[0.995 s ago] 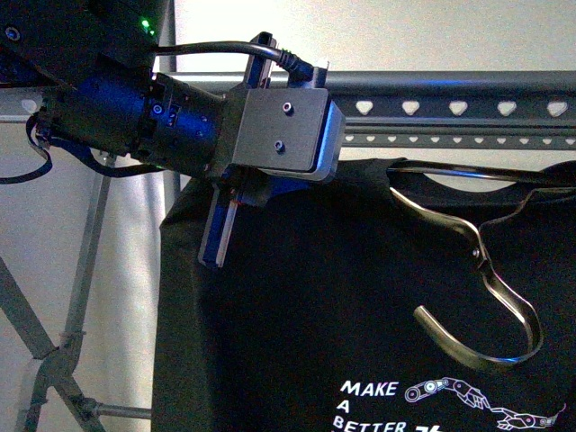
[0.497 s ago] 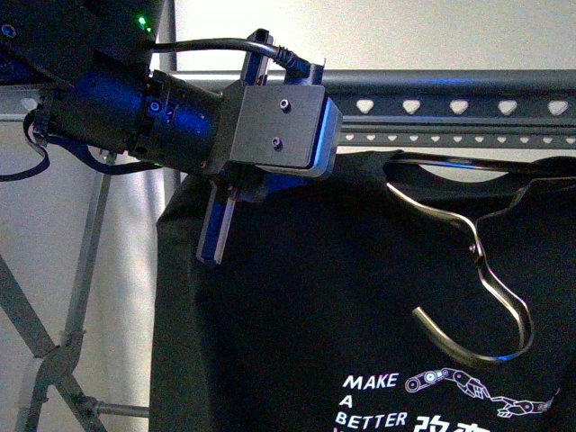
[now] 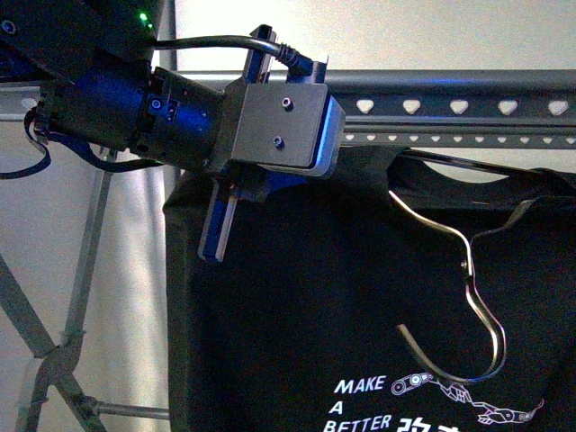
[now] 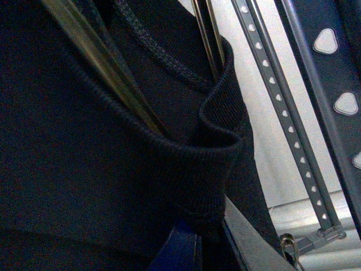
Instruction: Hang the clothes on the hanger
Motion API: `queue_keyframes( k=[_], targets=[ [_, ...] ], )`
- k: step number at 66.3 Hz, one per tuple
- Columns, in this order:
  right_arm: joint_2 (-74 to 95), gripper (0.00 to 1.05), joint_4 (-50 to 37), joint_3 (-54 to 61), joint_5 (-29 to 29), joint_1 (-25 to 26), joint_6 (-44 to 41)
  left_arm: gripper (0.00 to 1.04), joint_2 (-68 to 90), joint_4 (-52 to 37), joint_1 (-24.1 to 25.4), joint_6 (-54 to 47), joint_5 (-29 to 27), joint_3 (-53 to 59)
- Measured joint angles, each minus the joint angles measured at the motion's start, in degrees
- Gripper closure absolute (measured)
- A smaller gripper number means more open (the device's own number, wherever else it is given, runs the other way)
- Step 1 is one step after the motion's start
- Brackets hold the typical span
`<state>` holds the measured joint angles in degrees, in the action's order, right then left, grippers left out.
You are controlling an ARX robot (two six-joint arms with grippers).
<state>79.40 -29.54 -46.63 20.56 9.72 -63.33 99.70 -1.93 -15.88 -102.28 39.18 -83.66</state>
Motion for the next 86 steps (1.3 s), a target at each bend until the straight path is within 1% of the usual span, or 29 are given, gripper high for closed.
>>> queue_keyframes(
  k=[14, 15, 19, 25, 31, 33, 39, 52, 54, 55, 56, 59, 60, 61, 62, 64, 65, 66, 68, 71, 72, 75, 76, 77, 80, 81, 83, 84, 86],
  targets=[
    [-1.84, 1.01, -0.28, 1.44, 1.53, 2.05, 1.03, 0.57, -0.94, -0.02, 0.00, 0.04, 0.07, 0.00],
    [-2.19, 1.01, -0.22, 1.64, 1.90, 2.32, 1.14, 0.53, -1.03, -0.02, 0.00, 0.04, 0.07, 0.00],
    [-3.02, 1.01, 0.20, 2.03, 2.64, 2.89, 1.46, 0.46, -1.05, -0.04, 0.00, 0.04, 0.09, 0.00],
    [-5.29, 1.01, 1.97, 3.15, 4.92, 4.48, 2.73, 0.28, -1.05, -0.04, 0.00, 0.07, 0.09, 0.00],
    [-8.55, 1.01, 7.91, 4.90, 8.83, 6.80, 3.43, 0.07, -1.05, -0.04, 0.00, 0.07, 0.09, 0.00],
    [-9.14, 1.01, 9.25, 5.27, 9.64, 7.23, 3.39, 0.05, -1.05, -0.04, 0.00, 0.07, 0.09, 0.00],
    [-11.37, 1.01, 15.41, 6.93, 13.07, 8.94, 2.51, 0.07, -1.05, -0.04, 0.00, 0.09, 0.09, 0.00],
    [-14.64, 1.01, 29.31, 9.44, 19.58, 12.63, 0.55, 0.07, -1.03, -0.13, 0.00, 0.17, 0.13, 0.02],
    [-14.86, 1.01, 30.69, 9.46, 20.13, 13.05, 0.46, 0.06, -0.79, -2.10, -0.15, 1.38, -0.76, 0.57],
    [-14.97, 1.01, 31.36, 9.46, 20.41, 13.27, 0.35, 0.06, -0.57, -4.66, -0.31, 4.37, -1.62, 1.27],
    [-15.15, 1.01, 32.61, 9.46, 20.94, 13.66, 0.35, 0.06, -0.22, -9.42, -0.37, 5.84, -3.50, 2.45],
    [-15.58, 1.01, 34.99, 9.46, 21.86, 14.45, 0.39, 0.06, 0.52, -17.44, -0.52, 13.60, -6.93, 4.35],
    [-15.72, 1.01, 35.56, 9.46, 22.10, 14.62, 0.42, 0.06, 0.87, -22.10, -0.61, 15.72, -9.07, 5.68],
    [-15.85, 1.01, 36.09, 9.46, 22.36, 14.82, 0.44, 0.06, 1.05, -25.35, -0.68, 20.52, -10.47, 6.62],
    [-16.00, 1.01, 36.61, 9.46, 22.64, 14.99, 0.46, 0.06, 1.09, -26.97, -0.68, 22.12, -11.19, 7.13],
    [-16.41, 1.01, 38.10, 9.46, 23.52, 15.56, 0.59, 0.06, 1.33, -34.91, -0.68, 28.59, -14.58, 9.81],
    [-16.55, 1.01, 38.56, 9.46, 23.85, 15.76, 0.63, 0.06, 1.36, -37.07, -0.68, 32.63, -15.54, 10.56],
    [-16.76, 1.01, 39.50, 9.46, 24.57, 16.13, 0.85, 0.06, 1.36, -39.15, -0.68, 32.63, -16.46, 11.28],
    [-17.03, 1.01, 40.83, 9.46, 25.68, 16.68, 1.05, 0.06, 1.36, -48.35, -0.57, 47.19, -20.79, 14.21],
    [-17.27, 1.01, 42.42, 9.46, 27.12, 17.29, 1.64, 0.06, 1.20, -53.57, -0.48, 52.81, -23.63, 15.47],
    [-17.38, 1.01, 42.82, 9.46, 27.54, 17.42, 1.84, 0.06, 0.83, -57.79, -0.46, 59.95, -25.99, 16.44],
    [-17.84, 1.01, 44.00, 9.46, 29.00, 17.75, 2.16, 0.06, -0.17, -63.84, -0.46, 67.32, -28.74, 18.01],
    [-18.23, 1.01, 44.68, 9.35, 30.45, 17.90, 2.32, 0.06, -0.66, -65.37, -0.46, 70.23, -29.62, 18.53],
    [-18.43, 1.01, 45.07, 9.25, 30.80, 17.94, 2.32, 0.06, -1.95, -67.98, -0.48, 77.29, -30.95, 19.56],
    [-19.50, 1.01, 46.58, 8.76, 33.09, 17.97, 2.56, 0.06, -4.26, -69.00, -0.61, 83.89, -32.81, 20.83],
    [-19.78, 1.01, 46.95, 8.63, 33.53, 17.97, 2.58, 0.06, -6.14, -68.59, -0.81, 90.09, -33.77, 21.53],
    [-20.37, 1.01, 47.82, 8.31, 34.45, 18.01, 2.60, 0.06, -7.98, -67.87, -1.07, 93.35, -34.75, 22.23],
    [-20.92, 1.01, 48.87, 7.98, 35.32, 18.05, 2.60, 0.06, -9.94, -67.06, -1.38, 97.98, -35.45, 22.95],
    [-21.49, 1.01, 50.03, 7.63, 35.98, 18.12, 2.58, 0.06, -11.69, -66.16, -1.62, 100.19, -35.71, 23.67]
  ],
)
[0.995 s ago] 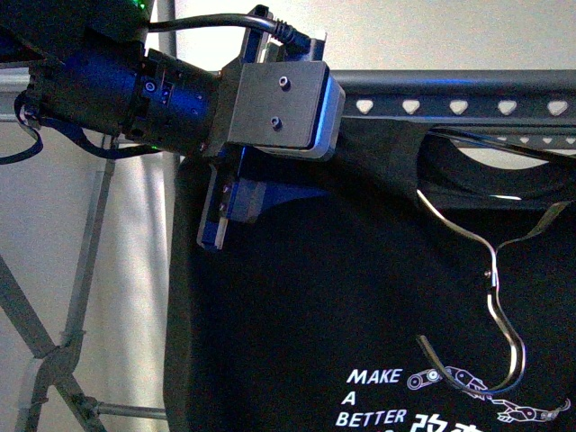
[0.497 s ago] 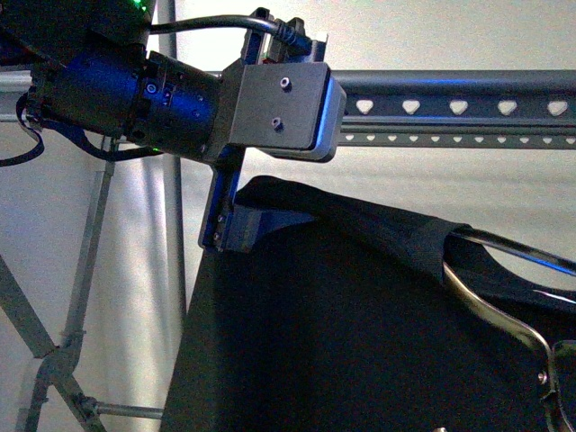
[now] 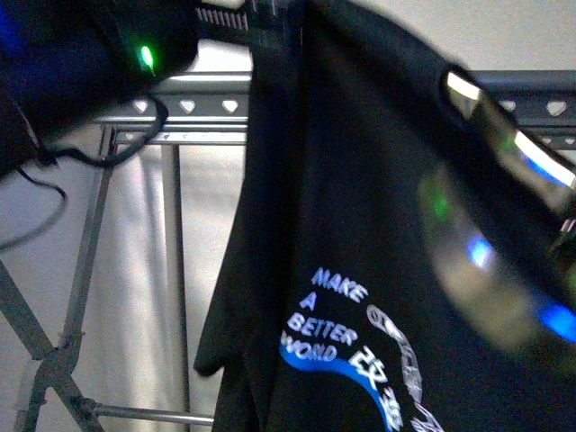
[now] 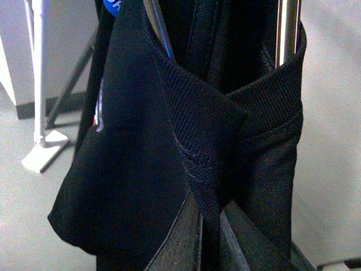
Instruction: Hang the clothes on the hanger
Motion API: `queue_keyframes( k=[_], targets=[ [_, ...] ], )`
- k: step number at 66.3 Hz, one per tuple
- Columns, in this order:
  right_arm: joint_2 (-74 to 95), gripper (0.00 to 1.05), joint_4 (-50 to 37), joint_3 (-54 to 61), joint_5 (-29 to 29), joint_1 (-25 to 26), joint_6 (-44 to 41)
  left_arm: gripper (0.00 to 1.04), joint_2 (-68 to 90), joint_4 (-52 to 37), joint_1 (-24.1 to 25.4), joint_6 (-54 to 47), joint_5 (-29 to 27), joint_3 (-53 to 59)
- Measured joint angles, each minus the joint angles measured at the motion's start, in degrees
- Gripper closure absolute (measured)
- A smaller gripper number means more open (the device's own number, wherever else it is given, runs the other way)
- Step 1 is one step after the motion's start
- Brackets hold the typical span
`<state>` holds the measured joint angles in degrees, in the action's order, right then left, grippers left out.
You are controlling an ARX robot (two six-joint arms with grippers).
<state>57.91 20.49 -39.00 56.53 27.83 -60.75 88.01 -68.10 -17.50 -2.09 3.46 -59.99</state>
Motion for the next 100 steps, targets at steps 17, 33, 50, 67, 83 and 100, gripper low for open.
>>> queue_keyframes(
  k=[17, 33, 50, 67, 83, 100],
  targets=[
    [-2.80, 1.01, 11.23, -0.37, 0.37, 1.05, -2.12, 0.06, -12.07, 9.68, -1.60, 9.68, -0.92, 7.37],
    [-3.45, 1.01, 10.10, 1.64, 0.48, 0.92, -0.44, 0.06, -16.00, 9.33, -5.90, 5.90, 0.24, 10.32],
    [-6.56, 1.01, 9.79, 0.48, -1.44, -0.39, 7.54, 0.06, -15.04, 11.10, -9.81, -0.44, -0.52, 9.18],
    [-6.91, 1.01, 10.67, -12.07, 1.25, -0.61, 17.73, 0.06, -14.84, 11.10, -9.97, -0.66, -0.72, 8.57],
    [-3.98, 1.01, 12.17, -21.81, 0.46, 0.72, 22.53, 0.06, -14.84, 11.10, -9.99, -0.68, -0.76, 8.52],
    [-0.79, 1.01, 9.66, -23.08, 0.57, 4.81, 32.20, 0.06, -14.84, 11.10, -9.99, -0.70, -0.74, 8.52]
  ],
)
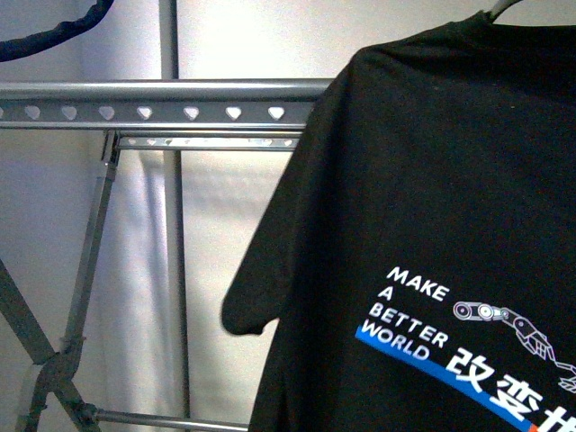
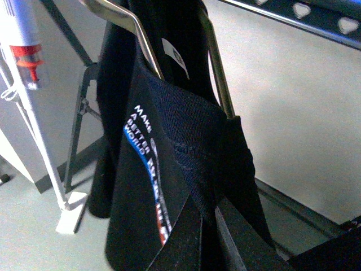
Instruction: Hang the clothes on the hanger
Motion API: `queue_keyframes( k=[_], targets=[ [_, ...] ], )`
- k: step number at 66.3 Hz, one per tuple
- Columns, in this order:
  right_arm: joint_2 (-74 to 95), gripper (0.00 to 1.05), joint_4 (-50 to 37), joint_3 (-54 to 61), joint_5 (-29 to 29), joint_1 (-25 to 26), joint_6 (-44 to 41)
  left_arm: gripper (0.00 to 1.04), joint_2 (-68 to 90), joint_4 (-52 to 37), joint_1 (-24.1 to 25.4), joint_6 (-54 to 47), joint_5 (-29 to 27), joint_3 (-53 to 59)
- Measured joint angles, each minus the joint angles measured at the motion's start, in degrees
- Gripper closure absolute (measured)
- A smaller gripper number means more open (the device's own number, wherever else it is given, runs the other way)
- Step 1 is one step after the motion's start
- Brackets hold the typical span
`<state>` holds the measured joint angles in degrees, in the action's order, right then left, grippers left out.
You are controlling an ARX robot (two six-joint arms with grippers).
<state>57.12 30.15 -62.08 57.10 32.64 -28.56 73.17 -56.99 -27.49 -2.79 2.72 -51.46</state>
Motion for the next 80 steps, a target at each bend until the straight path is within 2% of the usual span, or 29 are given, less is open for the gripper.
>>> queue_keyframes(
  k=[4, 8, 11, 20, 30, 35, 42, 46, 49, 51, 58, 64, 72, 76, 80],
  targets=[
    [1.40, 1.01, -1.49, 0.92, 0.00, 1.33, 2.36, 0.06, -0.02, 0.11, 0.00, -0.04, 0.04, -0.04],
    [2.43, 1.01, -3.78, 3.06, 1.36, 2.69, 4.68, 0.06, -2.58, 14.75, 1.36, -6.10, 0.79, -2.80],
    [2.62, 1.01, -5.05, 4.81, 2.47, 3.37, 6.43, 0.06, -4.09, 20.94, 2.67, -7.89, -0.11, -3.61],
    [1.14, 1.01, -6.32, 10.12, 4.94, 4.83, 8.79, 0.06, -6.10, 22.12, 6.19, -7.06, -2.71, -3.85],
    [-4.90, 1.01, -2.62, 17.00, 9.53, 7.96, 10.49, 0.06, -8.83, 21.86, 9.14, -1.64, -5.46, -3.85],
    [-7.82, 1.01, 2.34, 19.02, 12.13, 10.62, 9.90, 0.06, -9.42, 22.18, 9.27, -0.17, -5.81, -3.67],
    [-10.56, 1.01, 14.10, 20.26, 16.57, 16.20, 4.28, 0.07, -9.79, 22.43, 8.11, 2.27, -5.70, -1.09],
    [-10.67, 1.01, 18.62, 20.28, 17.22, 17.79, 1.66, 0.17, -11.43, 33.42, 6.36, 2.34, -14.69, -1.18],
    [-10.73, 1.01, 18.38, 20.48, 16.94, 17.97, 1.46, 0.22, -12.98, 38.86, 6.27, 2.34, -18.34, 0.02],
    [-10.88, 1.01, 16.15, 20.98, 16.28, 17.79, 2.38, 0.29, -15.26, 43.56, 6.71, 2.34, -20.87, 2.86],
    [-10.95, 1.01, 5.05, 22.47, 14.03, 16.02, 9.33, 0.45, -19.71, 43.69, 9.16, 2.34, -20.17, 10.73],
    [-9.66, 1.01, -12.44, 23.06, 11.02, 11.26, 25.00, 0.64, -24.17, 40.79, 12.11, 2.36, -17.79, 18.53],
    [-6.21, 1.01, -28.74, 22.47, 6.40, 4.22, 42.77, 0.84, -28.15, 38.36, 14.62, 2.36, -15.28, 24.96],
    [-3.32, 1.01, -34.60, 21.20, 2.27, 0.24, 52.09, 0.95, -30.03, 37.38, 15.87, 2.36, -14.03, 27.87],
    [-0.37, 1.01, -36.96, 19.78, -1.42, -2.82, 57.72, 1.02, -31.50, 36.68, 16.81, 2.38, -13.05, 30.12]
  ],
)
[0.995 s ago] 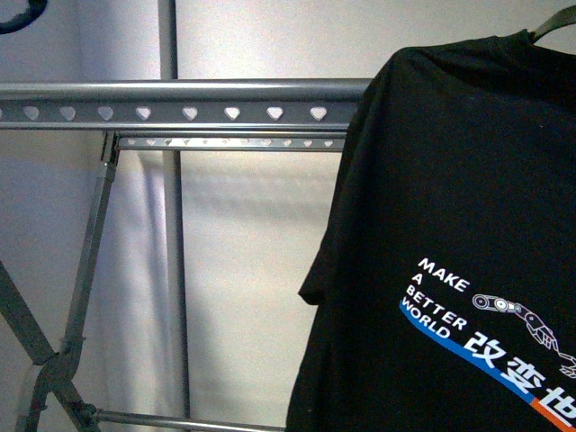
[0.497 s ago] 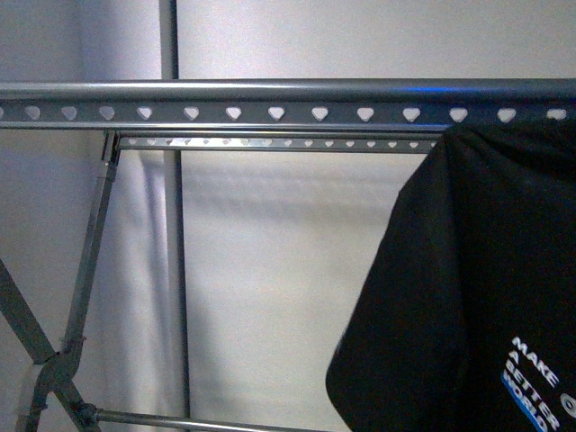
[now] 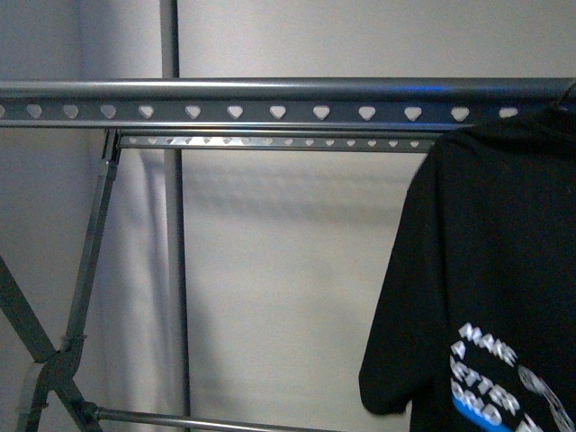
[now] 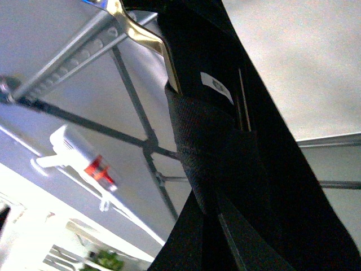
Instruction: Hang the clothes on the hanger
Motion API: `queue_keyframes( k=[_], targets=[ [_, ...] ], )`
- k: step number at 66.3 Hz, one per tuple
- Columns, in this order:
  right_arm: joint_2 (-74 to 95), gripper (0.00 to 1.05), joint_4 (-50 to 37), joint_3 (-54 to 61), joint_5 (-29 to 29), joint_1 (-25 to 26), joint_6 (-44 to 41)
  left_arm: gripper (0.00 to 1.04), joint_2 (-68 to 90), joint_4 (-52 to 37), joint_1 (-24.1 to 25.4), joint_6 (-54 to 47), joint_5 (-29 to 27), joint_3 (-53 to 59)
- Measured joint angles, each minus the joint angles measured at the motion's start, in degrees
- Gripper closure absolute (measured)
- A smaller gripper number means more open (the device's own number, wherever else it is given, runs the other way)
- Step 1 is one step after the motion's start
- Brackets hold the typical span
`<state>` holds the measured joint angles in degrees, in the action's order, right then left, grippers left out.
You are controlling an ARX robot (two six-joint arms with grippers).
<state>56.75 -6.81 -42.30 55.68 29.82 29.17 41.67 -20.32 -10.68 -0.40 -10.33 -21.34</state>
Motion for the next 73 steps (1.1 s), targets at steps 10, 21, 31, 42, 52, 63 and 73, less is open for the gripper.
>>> queue_keyframes(
  k=[10, 21, 31, 42, 52, 63, 73],
  targets=[
    [7.48, 1.01, -1.11, -3.91, -8.63, -5.95, 9.75, 1.01, -4.81, -1.25, 2.95, 0.11, 2.89, 6.56],
    [9.57, 1.01, -3.06, -5.18, -9.51, -5.73, 15.43, 1.01, -9.29, -1.46, 5.66, 0.11, 5.53, 11.06],
    [13.99, 1.01, -5.55, -8.44, -10.80, -4.46, 21.59, 1.01, -13.27, -0.79, 10.49, 0.13, 9.90, 14.05],
    [18.34, 1.01, -4.13, -10.99, -15.41, -6.49, 22.14, 1.01, -16.52, 0.55, 10.51, 0.13, 10.21, 16.04],
    [22.53, 1.01, -3.91, -12.70, -19.06, -9.97, 22.12, 1.01, -20.31, 2.62, 10.54, 0.13, 10.19, 17.64],
    [25.33, 1.01, -4.98, -13.22, -20.85, -12.04, 21.86, 1.01, -23.12, 4.55, 10.54, 0.13, 10.19, 18.62],
    [25.55, 0.98, -9.44, -10.51, -21.81, -12.41, 20.50, 1.01, -25.79, 5.79, 10.54, 0.13, 10.19, 19.71]
  ],
)
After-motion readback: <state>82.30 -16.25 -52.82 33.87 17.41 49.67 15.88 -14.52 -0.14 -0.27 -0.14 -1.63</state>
